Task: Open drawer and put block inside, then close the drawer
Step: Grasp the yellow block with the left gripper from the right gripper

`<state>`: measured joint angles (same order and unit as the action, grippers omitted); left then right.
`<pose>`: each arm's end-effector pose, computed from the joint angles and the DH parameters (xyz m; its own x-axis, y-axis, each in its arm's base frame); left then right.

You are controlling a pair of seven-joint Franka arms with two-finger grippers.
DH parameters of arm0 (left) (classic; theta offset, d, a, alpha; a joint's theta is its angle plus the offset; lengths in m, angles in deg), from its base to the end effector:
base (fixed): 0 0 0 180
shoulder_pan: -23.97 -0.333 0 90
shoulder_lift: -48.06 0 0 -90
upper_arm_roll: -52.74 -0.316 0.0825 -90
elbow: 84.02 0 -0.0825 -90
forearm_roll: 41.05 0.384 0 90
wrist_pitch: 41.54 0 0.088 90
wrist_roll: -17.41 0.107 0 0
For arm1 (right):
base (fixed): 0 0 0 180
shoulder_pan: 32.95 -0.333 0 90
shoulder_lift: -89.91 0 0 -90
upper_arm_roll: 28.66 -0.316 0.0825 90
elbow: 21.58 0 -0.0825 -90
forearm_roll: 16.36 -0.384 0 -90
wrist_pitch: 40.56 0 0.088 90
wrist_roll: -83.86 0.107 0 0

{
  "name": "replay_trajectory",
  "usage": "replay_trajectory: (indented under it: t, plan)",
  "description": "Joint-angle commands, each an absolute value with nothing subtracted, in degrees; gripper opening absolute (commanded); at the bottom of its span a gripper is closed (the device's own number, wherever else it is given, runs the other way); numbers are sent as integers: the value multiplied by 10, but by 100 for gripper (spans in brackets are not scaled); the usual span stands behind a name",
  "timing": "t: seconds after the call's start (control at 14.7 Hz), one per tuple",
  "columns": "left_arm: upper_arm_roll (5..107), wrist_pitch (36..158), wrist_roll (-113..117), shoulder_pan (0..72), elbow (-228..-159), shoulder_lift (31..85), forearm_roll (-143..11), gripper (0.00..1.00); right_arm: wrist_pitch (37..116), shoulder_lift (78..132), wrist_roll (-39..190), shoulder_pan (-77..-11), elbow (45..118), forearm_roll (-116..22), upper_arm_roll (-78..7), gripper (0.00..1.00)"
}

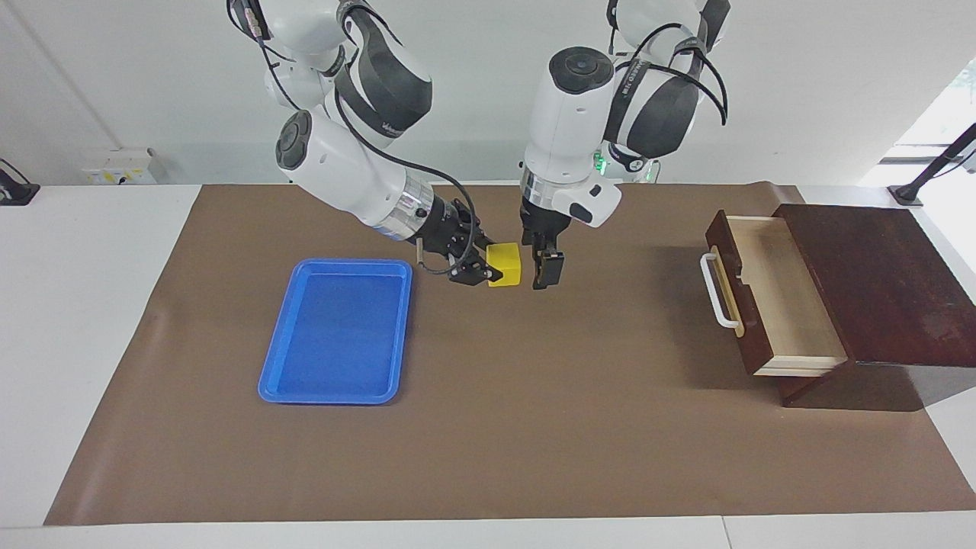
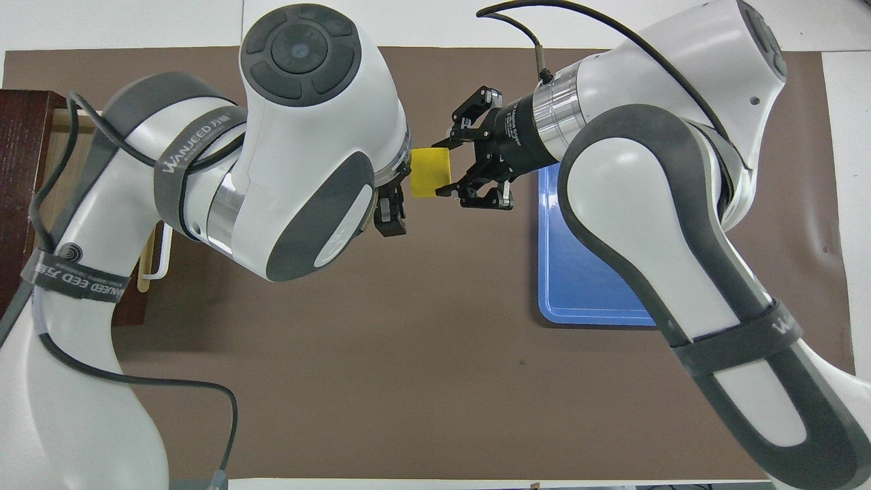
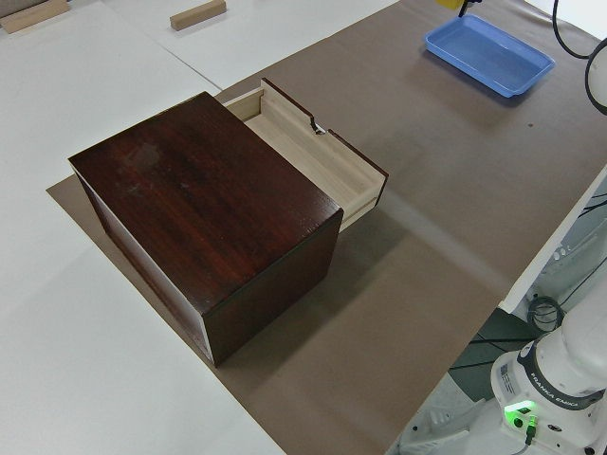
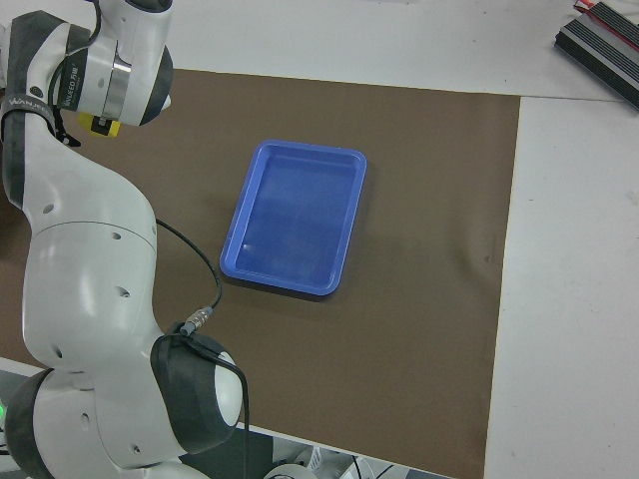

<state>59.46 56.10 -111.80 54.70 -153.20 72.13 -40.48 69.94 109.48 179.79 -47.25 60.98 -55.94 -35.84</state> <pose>0.5569 -0.4035 0.5500 -0.0402 0.9960 -0.0793 0.9984 0.0432 0.0374 0.6233 0.2788 0.5290 0.0411 -0.7522 -0.6577 -0.9981 -0.0614 0.0079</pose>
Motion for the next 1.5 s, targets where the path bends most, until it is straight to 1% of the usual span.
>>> replay_trajectory:
  t: [0.0, 0.89, 1.16, 1.43]
  plan:
    - [587, 560, -1128, 561, -1485, 741, -418, 100, 710, 1094, 1812, -475, 611, -562, -360, 0]
    - [580, 565, -1128, 568, -1472, 769, -417, 100, 710, 1094, 1813, -475, 611, -563, -360, 0]
    - [581, 564, -1128, 568, -1470, 770, -417, 94, 710, 1094, 1813, -474, 611, -565, -360, 0]
    - [582, 554, -1128, 570, -1456, 777, -418, 85, 710, 1094, 1813, -474, 611, -565, -360, 0]
